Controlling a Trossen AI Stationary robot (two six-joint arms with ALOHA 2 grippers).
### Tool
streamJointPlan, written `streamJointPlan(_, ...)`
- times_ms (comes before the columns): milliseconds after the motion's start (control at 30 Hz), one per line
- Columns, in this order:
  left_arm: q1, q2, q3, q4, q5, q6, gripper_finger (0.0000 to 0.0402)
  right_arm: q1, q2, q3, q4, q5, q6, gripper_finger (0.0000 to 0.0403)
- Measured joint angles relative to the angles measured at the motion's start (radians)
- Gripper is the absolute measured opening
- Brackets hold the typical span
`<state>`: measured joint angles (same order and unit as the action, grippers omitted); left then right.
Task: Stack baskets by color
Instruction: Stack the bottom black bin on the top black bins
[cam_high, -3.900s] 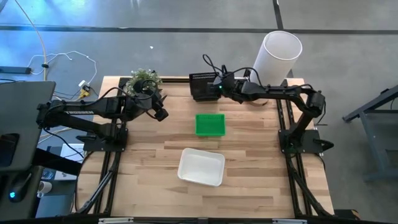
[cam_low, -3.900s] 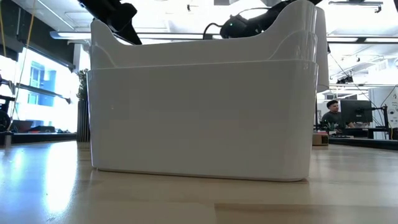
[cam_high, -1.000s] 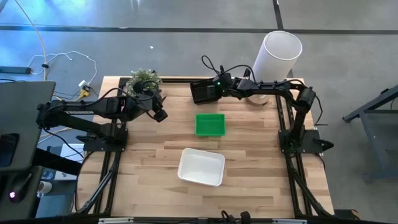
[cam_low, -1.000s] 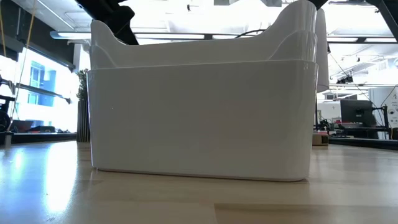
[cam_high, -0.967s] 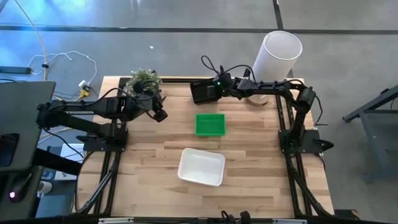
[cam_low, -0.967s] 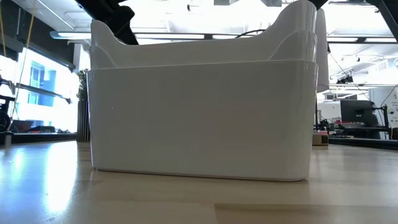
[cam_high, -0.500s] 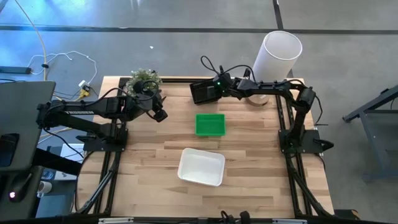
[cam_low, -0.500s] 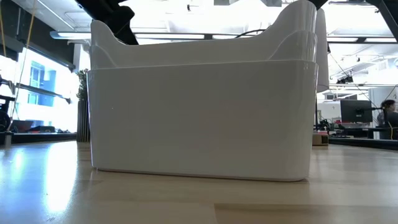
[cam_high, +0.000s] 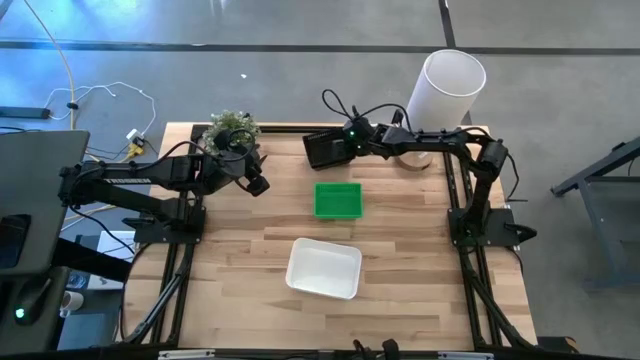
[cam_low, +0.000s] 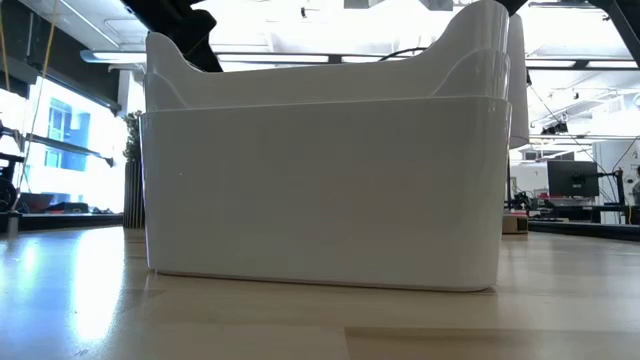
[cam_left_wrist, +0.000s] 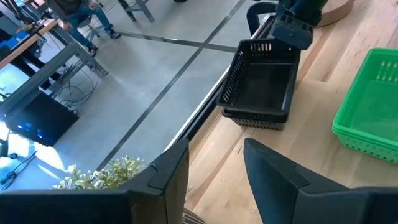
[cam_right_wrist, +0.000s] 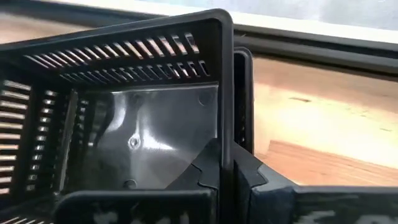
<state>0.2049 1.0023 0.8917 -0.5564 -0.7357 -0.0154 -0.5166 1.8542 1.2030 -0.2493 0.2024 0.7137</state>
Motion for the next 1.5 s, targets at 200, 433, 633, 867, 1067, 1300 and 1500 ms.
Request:
streamJointPlan(200,0.0,0.0,0.0,0.0,0.0,0.0,0.0141,-0.006,0.0,0.0,0.0,0.006,-0.022,0.0)
streamJointPlan(433,0.0,0.0,0.0,0.0,0.0,0.0,0.0141,-0.009,0.0,0.0,0.0,0.023,-0.041,0.0026)
streamJointPlan(633,0.0,0.0,0.0,0.0,0.0,0.0,0.0141,-0.014,0.0,0.0,0.016,0.032,-0.042,0.0097)
streamJointPlan(867,0.0,0.0,0.0,-0.001,-0.002,0.024,0.0141,-0.014,-0.032,0.0,0.015,0.061,-0.112,0.0124)
streamJointPlan(1067,0.0,0.0,0.0,-0.001,-0.009,0.022,0.0141,-0.016,-0.091,0.002,-0.016,0.129,-0.172,0.0106)
streamJointPlan(1300,0.0,0.0,0.0,0.0,-0.008,0.019,0.0141,-0.02,-0.085,0.002,-0.031,0.087,-0.198,0.0099)
streamJointPlan(1500,0.0,0.0,0.0,-0.001,-0.008,0.001,0.0141,-0.02,-0.06,0.002,-0.065,0.093,-0.195,0.0099)
